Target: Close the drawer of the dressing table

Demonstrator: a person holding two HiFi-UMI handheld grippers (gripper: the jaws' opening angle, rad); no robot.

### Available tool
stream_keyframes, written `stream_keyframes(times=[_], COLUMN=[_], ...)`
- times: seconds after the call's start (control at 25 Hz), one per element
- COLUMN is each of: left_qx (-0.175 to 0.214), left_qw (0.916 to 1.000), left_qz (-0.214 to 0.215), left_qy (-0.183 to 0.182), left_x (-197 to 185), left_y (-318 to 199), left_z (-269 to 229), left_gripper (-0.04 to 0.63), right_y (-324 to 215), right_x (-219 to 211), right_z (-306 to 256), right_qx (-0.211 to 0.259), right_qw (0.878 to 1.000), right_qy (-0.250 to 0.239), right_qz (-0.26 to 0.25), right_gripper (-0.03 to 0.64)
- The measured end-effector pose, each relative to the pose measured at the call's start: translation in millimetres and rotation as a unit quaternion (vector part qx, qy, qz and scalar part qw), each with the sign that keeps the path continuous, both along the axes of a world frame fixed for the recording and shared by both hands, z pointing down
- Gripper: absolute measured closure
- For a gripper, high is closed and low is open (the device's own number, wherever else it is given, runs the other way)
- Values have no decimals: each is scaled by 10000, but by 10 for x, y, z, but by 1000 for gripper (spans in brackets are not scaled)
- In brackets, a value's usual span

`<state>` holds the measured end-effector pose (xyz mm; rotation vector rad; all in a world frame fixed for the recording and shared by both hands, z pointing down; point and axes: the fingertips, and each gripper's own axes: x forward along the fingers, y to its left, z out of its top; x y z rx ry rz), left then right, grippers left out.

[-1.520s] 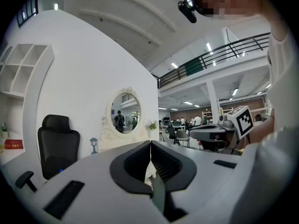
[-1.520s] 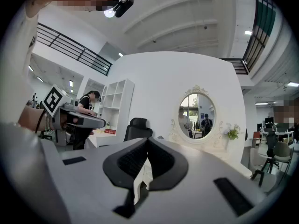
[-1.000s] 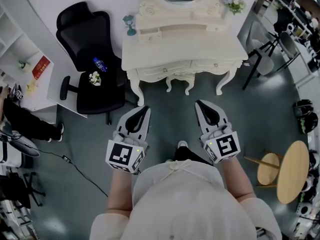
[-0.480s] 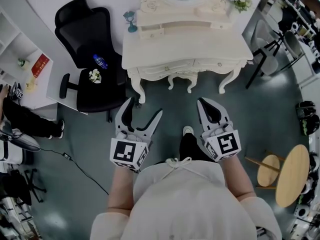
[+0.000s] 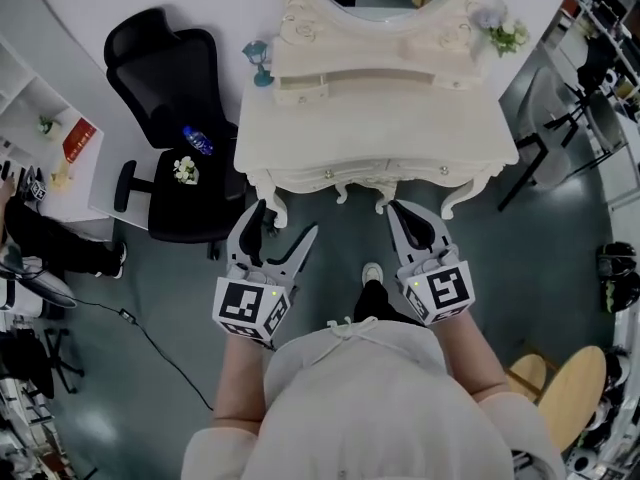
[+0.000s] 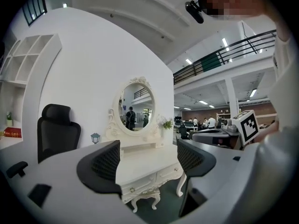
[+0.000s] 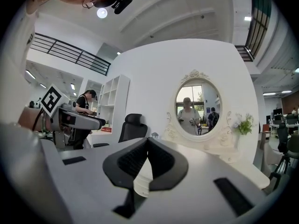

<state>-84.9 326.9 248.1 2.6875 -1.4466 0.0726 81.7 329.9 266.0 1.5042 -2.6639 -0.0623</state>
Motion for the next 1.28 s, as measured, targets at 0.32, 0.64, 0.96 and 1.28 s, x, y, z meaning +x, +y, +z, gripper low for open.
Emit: stream_keyframes(times=[0.32,0.64,0.96,1.28], left_qx=[44,-136,-684,-947], left_qw=[9984,9939,9889,9880], left_qz=[-560,-1077,-1269,-1161], left_qy=[-41,-203,-356,-375], left_x=[461,691,533,364], left_y=[-1130,-1869,-2517,-3218], left_z=[-135,102,698,1170], left_gripper=[213,215,215,215], right_y=[-1197,-2095,-2788,-3497], right_x=[462,731,526,234], right_z=[-100,12,424,704], right_qx=[12,-12,-421,-391], right_qw=[9990,9964,9935,9912], right_qy=[80,87,49,420], right_qz=[-430,-840,-1061,-1194], right_gripper=[609,609,609,609])
